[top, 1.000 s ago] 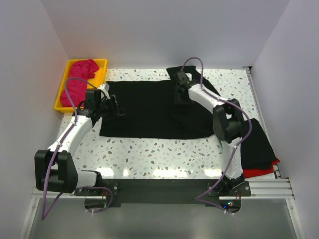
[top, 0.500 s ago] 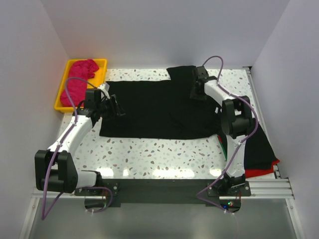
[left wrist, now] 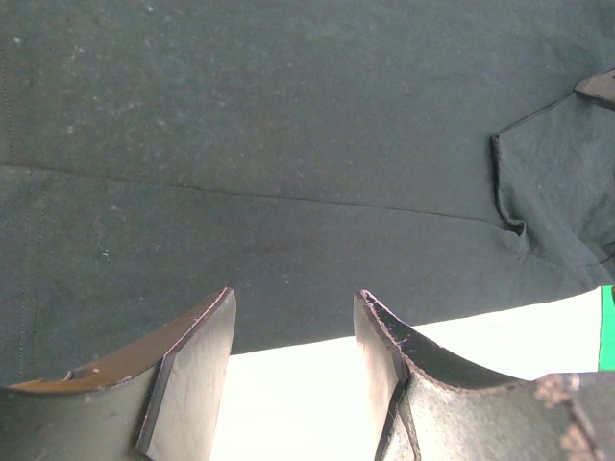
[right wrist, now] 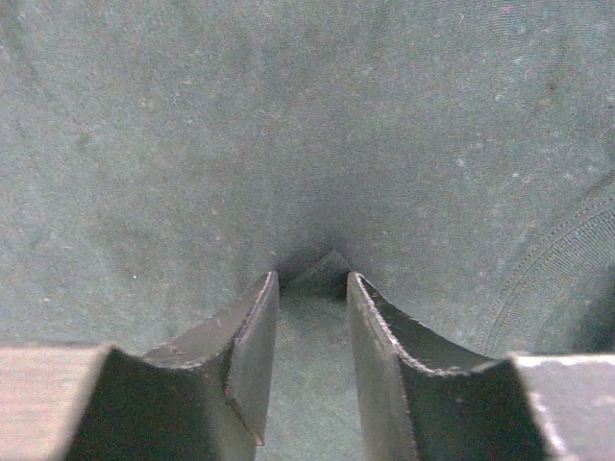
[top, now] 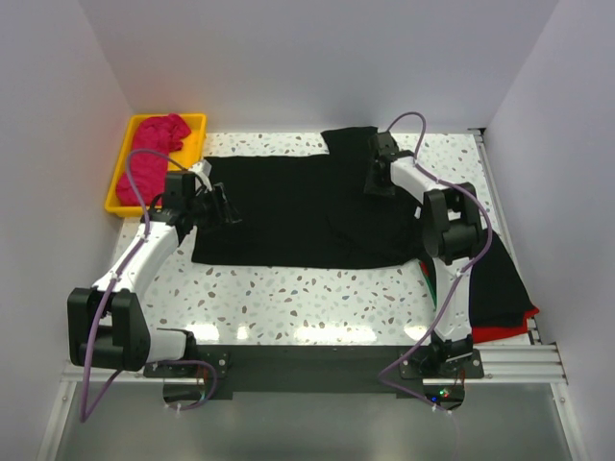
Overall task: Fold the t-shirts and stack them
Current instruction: Fold the tshirt
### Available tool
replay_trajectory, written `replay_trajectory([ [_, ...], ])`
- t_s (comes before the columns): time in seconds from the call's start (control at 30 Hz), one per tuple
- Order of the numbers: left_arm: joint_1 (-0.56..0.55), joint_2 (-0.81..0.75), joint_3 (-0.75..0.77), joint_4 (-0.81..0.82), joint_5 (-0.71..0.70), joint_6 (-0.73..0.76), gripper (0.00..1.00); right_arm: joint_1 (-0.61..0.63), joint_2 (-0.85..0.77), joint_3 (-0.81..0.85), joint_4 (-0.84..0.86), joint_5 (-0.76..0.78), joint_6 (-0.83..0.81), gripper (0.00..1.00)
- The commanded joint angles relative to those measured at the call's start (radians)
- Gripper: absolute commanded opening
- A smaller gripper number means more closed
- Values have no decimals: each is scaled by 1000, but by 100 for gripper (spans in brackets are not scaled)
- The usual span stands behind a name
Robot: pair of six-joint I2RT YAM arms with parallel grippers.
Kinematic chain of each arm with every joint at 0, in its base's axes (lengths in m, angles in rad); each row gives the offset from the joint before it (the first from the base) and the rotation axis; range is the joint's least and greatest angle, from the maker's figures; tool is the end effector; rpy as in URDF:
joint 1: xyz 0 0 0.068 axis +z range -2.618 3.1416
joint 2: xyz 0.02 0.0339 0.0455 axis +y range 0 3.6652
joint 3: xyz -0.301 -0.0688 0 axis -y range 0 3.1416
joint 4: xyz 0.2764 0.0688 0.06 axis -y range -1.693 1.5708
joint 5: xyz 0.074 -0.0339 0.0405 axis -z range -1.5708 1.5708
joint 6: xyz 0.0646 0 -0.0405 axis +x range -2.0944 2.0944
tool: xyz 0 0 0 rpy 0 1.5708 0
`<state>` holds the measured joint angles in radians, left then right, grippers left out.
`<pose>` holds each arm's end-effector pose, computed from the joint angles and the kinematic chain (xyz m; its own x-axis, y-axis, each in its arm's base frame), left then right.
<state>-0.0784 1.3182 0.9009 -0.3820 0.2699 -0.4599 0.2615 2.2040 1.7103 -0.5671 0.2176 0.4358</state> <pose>0.3145 -0.0420 0.2501 -0.7562 -0.3697 -0.5399 -0.0835 0.8729 -0.4807 0.5222 0.1253 0.1584 -0.8279 0.2051 -0.5221 0.2193 0.9750 0.0353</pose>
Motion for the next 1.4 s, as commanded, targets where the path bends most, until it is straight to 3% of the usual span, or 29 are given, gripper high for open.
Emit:
replay_trajectory([
  [0.0,11,7,-11,38,15,12,57,-1,0,0,23,11,12,36],
  [0.13,11,7,-11,37,14,12,57,1,-12,-5,18,17,18,21],
  [0.43,11,9,-11,35,12,12,57,1,-81,0,-8,60,18,10],
  [0.93,11,12,-10,37,11,10,57,1,-113,55,-22,83,3,8],
  [1.37,11,18,-10,37,9,9,57,-1,-44,140,-51,86,-12,9],
])
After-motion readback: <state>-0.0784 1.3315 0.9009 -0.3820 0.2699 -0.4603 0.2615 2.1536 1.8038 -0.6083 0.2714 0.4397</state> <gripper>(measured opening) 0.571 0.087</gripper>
